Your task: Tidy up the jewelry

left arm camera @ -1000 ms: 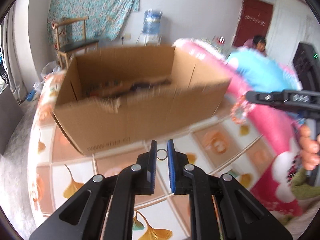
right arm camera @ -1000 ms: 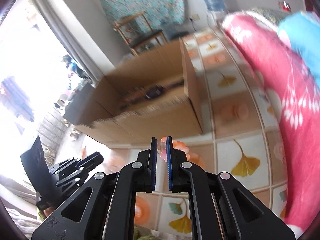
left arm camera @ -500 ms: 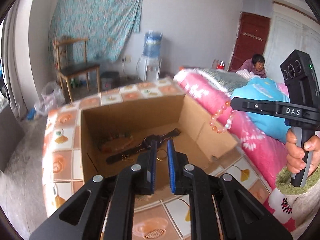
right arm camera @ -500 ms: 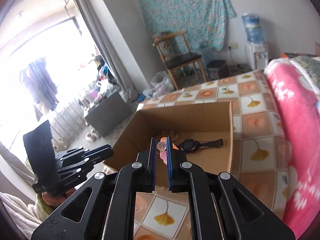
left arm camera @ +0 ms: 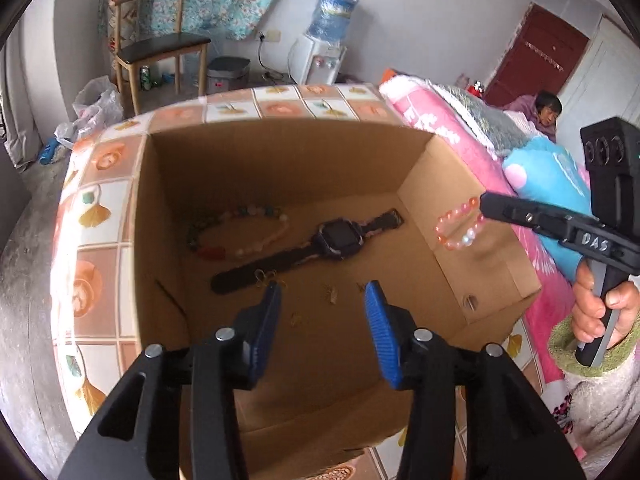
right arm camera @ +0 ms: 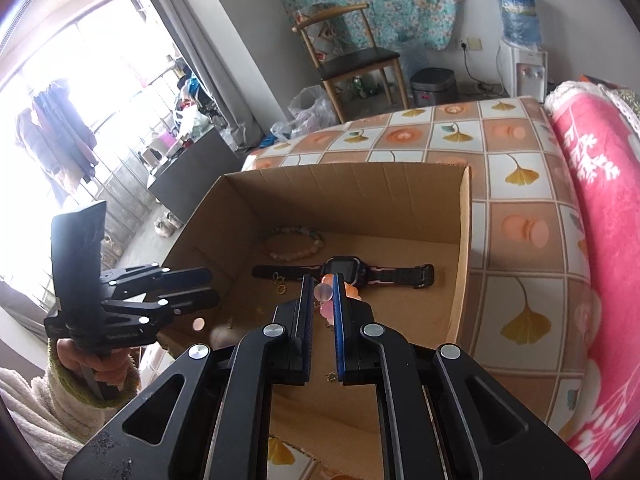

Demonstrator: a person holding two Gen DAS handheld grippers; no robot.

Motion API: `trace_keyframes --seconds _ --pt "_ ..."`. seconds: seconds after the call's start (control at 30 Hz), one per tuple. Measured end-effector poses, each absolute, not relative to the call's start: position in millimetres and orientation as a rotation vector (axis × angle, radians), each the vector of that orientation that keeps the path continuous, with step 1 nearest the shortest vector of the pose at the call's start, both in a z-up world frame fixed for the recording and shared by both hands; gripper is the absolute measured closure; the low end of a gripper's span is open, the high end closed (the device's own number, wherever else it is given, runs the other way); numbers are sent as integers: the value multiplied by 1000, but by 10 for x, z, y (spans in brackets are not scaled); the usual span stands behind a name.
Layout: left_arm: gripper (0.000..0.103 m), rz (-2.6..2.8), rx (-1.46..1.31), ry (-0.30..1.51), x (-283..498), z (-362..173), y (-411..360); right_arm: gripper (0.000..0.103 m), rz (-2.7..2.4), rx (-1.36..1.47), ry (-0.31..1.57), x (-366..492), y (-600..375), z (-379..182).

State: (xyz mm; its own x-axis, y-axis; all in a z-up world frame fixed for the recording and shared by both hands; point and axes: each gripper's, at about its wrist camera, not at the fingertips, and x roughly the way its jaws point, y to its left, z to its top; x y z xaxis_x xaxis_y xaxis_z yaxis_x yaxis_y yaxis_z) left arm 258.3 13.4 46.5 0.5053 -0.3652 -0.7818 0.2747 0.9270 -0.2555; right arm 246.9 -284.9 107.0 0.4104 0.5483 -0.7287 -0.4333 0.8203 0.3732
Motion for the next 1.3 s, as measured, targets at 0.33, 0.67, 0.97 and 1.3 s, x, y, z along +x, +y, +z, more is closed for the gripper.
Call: trace_keyframes --seconds 0.33,0.67,0.97,1.3 --pt "31 -317 -123 777 2243 809 343 95 590 22 1063 2626 -2712 1005" --pt "20 -246 -110 743 1792 824 442 67 391 -31 861 2151 -3056 1512" --pt "6 -211 -85 693 1388 904 369 44 358 49 753 1418 -3146 1747" --pt "6 -48 -69 712 1112 814 290 16 281 19 814 989 -2724 1407"
